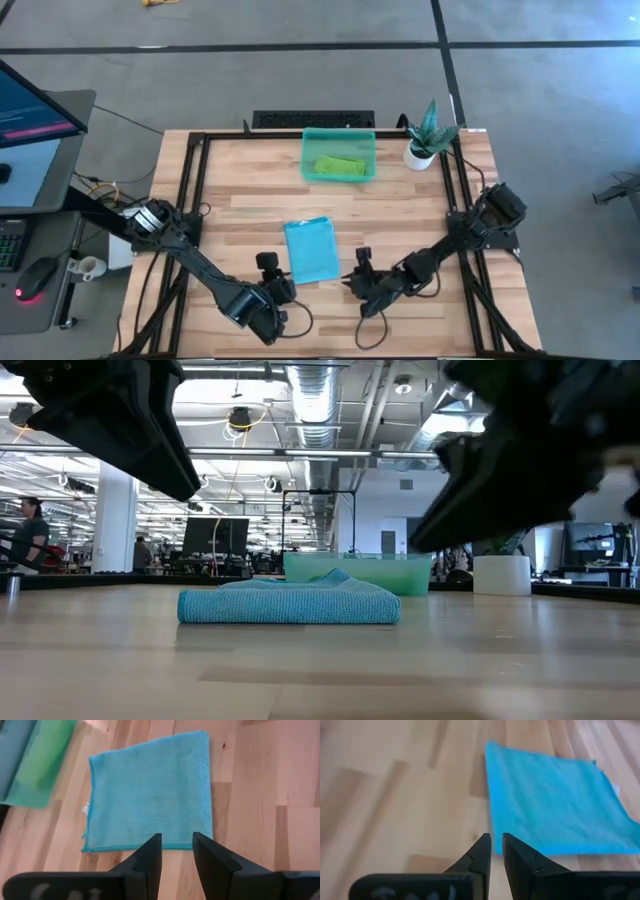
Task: Roll microfiber towels into tight, uniform cylinder then place into a basket
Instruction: Roll the blue microfiber cloth
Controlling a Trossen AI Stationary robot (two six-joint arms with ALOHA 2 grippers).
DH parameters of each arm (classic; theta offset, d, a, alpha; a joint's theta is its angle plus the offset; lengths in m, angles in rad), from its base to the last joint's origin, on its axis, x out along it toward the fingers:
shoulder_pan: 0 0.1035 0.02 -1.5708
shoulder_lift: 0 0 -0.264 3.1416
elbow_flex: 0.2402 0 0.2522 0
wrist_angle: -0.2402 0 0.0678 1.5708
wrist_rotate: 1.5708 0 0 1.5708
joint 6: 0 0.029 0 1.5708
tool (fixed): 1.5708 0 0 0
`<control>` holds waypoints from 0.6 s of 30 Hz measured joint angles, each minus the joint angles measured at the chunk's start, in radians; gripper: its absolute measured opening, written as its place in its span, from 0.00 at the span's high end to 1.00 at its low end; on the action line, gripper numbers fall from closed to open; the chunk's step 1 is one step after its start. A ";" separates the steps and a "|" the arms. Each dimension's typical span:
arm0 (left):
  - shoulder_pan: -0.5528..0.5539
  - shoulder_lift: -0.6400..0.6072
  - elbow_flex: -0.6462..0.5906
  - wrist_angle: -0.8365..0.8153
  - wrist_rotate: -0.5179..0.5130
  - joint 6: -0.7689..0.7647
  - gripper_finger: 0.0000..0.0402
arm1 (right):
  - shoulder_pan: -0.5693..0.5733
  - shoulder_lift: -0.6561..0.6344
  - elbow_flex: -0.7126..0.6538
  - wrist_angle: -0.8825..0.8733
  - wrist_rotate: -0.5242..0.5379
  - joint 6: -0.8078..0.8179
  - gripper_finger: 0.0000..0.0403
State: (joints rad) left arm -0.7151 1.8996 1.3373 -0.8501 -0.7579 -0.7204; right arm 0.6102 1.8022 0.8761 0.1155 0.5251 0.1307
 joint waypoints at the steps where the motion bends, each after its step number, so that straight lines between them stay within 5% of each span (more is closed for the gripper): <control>1: 0.004 0.000 0.000 0.001 0.008 -0.001 0.74 | -0.008 0.010 -0.001 0.001 -0.001 0.000 0.83; 10: 0.023 0.000 0.000 0.019 0.045 -0.003 0.61 | -0.037 0.036 0.044 0.024 -0.030 0.000 0.77; 18: 0.023 0.000 0.000 0.058 0.046 0.027 0.55 | -0.045 0.068 0.048 0.028 -0.030 -0.008 0.60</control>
State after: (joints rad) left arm -0.6918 1.8996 1.3373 -0.7926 -0.7124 -0.6936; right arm 0.5648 1.8699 0.9238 0.1436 0.4948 0.1223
